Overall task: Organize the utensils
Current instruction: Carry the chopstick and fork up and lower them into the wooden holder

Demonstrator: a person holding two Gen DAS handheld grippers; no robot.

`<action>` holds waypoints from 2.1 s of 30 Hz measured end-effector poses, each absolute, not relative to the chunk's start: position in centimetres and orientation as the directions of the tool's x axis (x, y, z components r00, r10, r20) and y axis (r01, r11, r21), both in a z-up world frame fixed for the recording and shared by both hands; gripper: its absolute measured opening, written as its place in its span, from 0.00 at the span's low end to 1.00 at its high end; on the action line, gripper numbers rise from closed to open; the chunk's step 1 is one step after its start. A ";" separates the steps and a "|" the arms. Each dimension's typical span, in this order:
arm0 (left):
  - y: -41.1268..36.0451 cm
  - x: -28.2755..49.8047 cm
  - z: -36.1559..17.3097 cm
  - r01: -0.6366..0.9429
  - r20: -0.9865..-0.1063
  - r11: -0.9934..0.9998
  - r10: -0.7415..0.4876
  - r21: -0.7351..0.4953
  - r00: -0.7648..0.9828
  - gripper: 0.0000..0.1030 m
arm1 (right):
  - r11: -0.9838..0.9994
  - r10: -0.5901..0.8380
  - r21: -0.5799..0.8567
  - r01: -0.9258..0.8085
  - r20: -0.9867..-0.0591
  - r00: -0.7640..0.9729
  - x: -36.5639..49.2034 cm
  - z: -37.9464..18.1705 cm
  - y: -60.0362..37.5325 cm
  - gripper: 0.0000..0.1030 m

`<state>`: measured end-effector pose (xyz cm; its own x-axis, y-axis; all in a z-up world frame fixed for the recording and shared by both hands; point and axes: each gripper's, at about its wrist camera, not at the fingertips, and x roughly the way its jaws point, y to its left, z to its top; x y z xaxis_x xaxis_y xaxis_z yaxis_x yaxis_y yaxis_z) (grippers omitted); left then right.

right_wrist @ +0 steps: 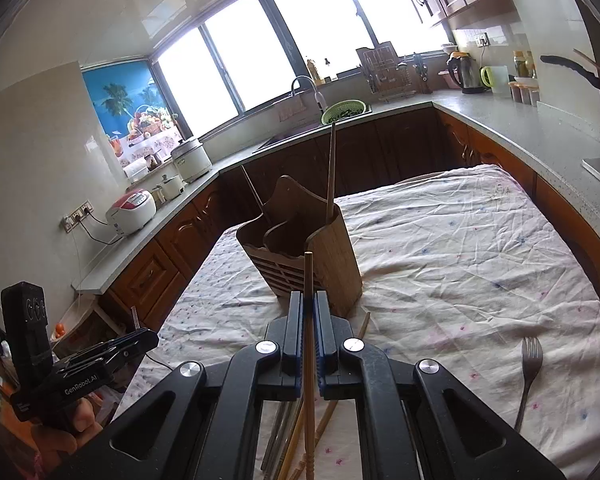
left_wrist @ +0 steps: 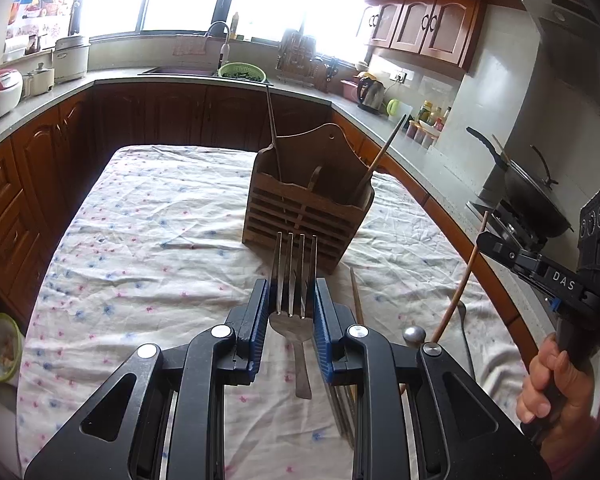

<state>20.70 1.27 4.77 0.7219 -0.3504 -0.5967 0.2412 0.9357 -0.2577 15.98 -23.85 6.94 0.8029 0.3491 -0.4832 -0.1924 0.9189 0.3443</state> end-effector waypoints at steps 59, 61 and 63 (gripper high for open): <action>0.6 37.2 13.7 0.172 -0.381 0.944 -0.275 -0.282 0.883 0.19 | 0.941 0.267 0.260 -0.217 -0.176 0.948 25.2 18.0 -22.6 0.04; 0.1 38.1 12.6 0.163 -0.399 0.946 -0.269 -0.281 0.877 0.19 | 0.943 0.259 0.264 -0.204 -0.194 0.946 25.9 16.8 -22.6 0.04; -0.4 38.7 11.5 0.158 -0.416 0.948 -0.267 -0.278 0.869 0.19 | 0.944 0.249 0.268 -0.190 -0.204 0.947 26.2 15.6 -22.7 0.04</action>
<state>38.68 -0.41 11.54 0.8693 -0.2666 -0.4162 0.1577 0.9476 -0.2777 26.20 -22.74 15.64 0.9470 0.2486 -0.2037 -0.1901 0.9443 0.2684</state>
